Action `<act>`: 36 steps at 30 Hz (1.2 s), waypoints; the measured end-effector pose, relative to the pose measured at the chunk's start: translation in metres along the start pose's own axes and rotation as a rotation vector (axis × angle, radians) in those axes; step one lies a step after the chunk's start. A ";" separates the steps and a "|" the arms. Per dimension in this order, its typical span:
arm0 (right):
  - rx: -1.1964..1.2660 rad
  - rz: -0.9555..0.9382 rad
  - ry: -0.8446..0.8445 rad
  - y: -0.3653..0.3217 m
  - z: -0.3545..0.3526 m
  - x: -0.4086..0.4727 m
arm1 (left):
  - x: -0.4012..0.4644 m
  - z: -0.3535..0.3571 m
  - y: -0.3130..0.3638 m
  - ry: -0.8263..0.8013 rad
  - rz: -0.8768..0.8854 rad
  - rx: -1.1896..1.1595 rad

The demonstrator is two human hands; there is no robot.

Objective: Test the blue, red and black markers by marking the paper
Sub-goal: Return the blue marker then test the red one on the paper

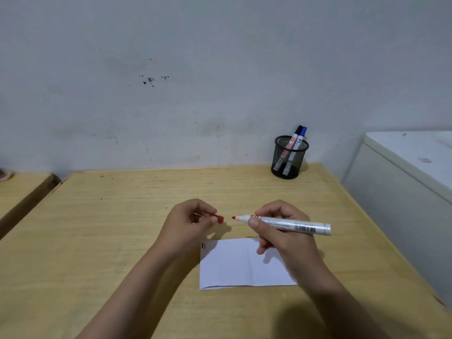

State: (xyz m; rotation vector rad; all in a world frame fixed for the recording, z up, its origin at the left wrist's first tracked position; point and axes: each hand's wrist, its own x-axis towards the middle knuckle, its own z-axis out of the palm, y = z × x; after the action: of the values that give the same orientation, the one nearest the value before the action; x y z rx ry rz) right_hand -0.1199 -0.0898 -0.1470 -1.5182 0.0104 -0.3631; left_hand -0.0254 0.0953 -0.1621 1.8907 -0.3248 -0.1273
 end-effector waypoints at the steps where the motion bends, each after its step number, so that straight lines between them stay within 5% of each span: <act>1: 0.024 -0.014 -0.002 -0.001 -0.002 -0.002 | -0.003 -0.001 0.005 -0.026 -0.024 -0.138; 4: 0.110 -0.041 0.021 -0.005 -0.005 -0.005 | -0.014 -0.001 0.020 -0.113 -0.071 -0.453; 8: 0.117 -0.063 0.036 -0.009 -0.005 -0.009 | -0.025 0.003 0.033 -0.188 -0.077 -0.562; 23: 0.030 -0.060 -0.082 -0.023 -0.007 -0.016 | -0.047 0.007 0.052 -0.208 0.088 -0.303; 36: 0.182 -0.038 -0.123 -0.029 0.001 -0.022 | -0.068 0.006 0.064 -0.007 0.189 -0.300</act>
State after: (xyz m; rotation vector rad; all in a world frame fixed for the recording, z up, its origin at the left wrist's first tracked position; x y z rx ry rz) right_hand -0.1465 -0.0838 -0.1236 -1.3599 -0.1450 -0.2922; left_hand -0.1018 0.0898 -0.1084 1.5551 -0.4605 -0.0517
